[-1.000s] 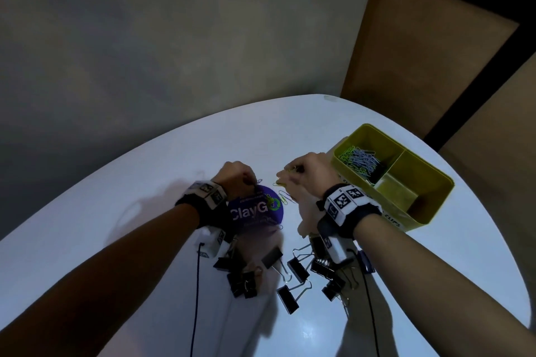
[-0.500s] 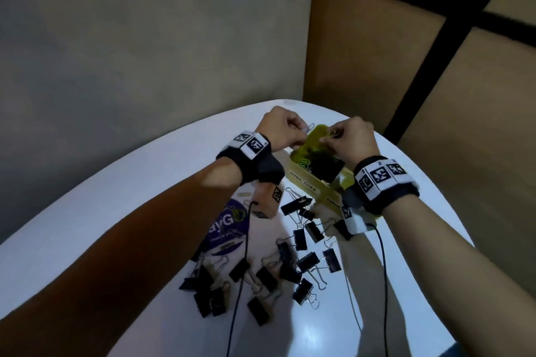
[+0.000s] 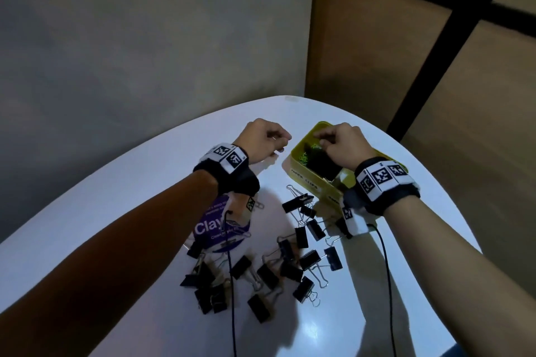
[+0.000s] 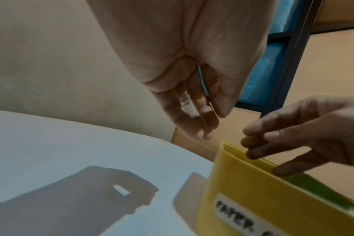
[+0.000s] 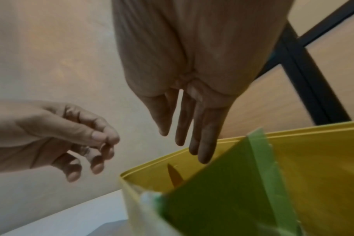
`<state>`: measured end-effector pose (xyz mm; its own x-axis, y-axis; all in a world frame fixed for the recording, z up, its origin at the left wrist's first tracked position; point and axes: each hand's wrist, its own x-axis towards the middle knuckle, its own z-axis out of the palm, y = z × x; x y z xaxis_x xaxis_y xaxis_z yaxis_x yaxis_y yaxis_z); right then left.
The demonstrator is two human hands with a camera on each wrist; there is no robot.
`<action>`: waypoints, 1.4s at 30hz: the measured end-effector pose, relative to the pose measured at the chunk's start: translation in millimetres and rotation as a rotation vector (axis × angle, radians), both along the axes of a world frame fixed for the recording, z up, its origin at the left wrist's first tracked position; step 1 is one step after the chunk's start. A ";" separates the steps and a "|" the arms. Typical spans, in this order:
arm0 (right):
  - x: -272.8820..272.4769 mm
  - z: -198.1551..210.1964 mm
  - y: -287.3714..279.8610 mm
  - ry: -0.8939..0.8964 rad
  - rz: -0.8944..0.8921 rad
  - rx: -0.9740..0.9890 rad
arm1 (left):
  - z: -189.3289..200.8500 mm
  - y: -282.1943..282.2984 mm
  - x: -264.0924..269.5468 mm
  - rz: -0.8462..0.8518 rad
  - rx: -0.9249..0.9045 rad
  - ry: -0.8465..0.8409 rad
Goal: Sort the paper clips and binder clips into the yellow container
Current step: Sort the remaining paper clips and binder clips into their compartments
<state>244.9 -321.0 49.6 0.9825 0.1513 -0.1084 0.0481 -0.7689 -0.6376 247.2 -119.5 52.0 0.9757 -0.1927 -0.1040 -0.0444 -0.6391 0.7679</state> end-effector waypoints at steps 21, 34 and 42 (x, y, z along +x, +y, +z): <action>-82.9 -90.4 155.5 0.150 0.413 -0.572 | -83.8 106.7 -90.1 -0.722 0.814 -0.132; -78.1 -74.1 157.7 0.082 0.494 -0.580 | -91.1 113.8 -91.7 -0.776 0.977 -0.177; -75.3 -73.4 160.1 0.170 0.480 -0.538 | -81.9 112.3 -95.1 -0.608 0.855 -0.103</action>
<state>169.6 -161.0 -23.8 0.7845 0.4436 -0.4334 0.3923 -0.8962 -0.2072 152.0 -7.2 -29.9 0.7515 -0.5540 -0.3583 -0.5783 -0.8145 0.0466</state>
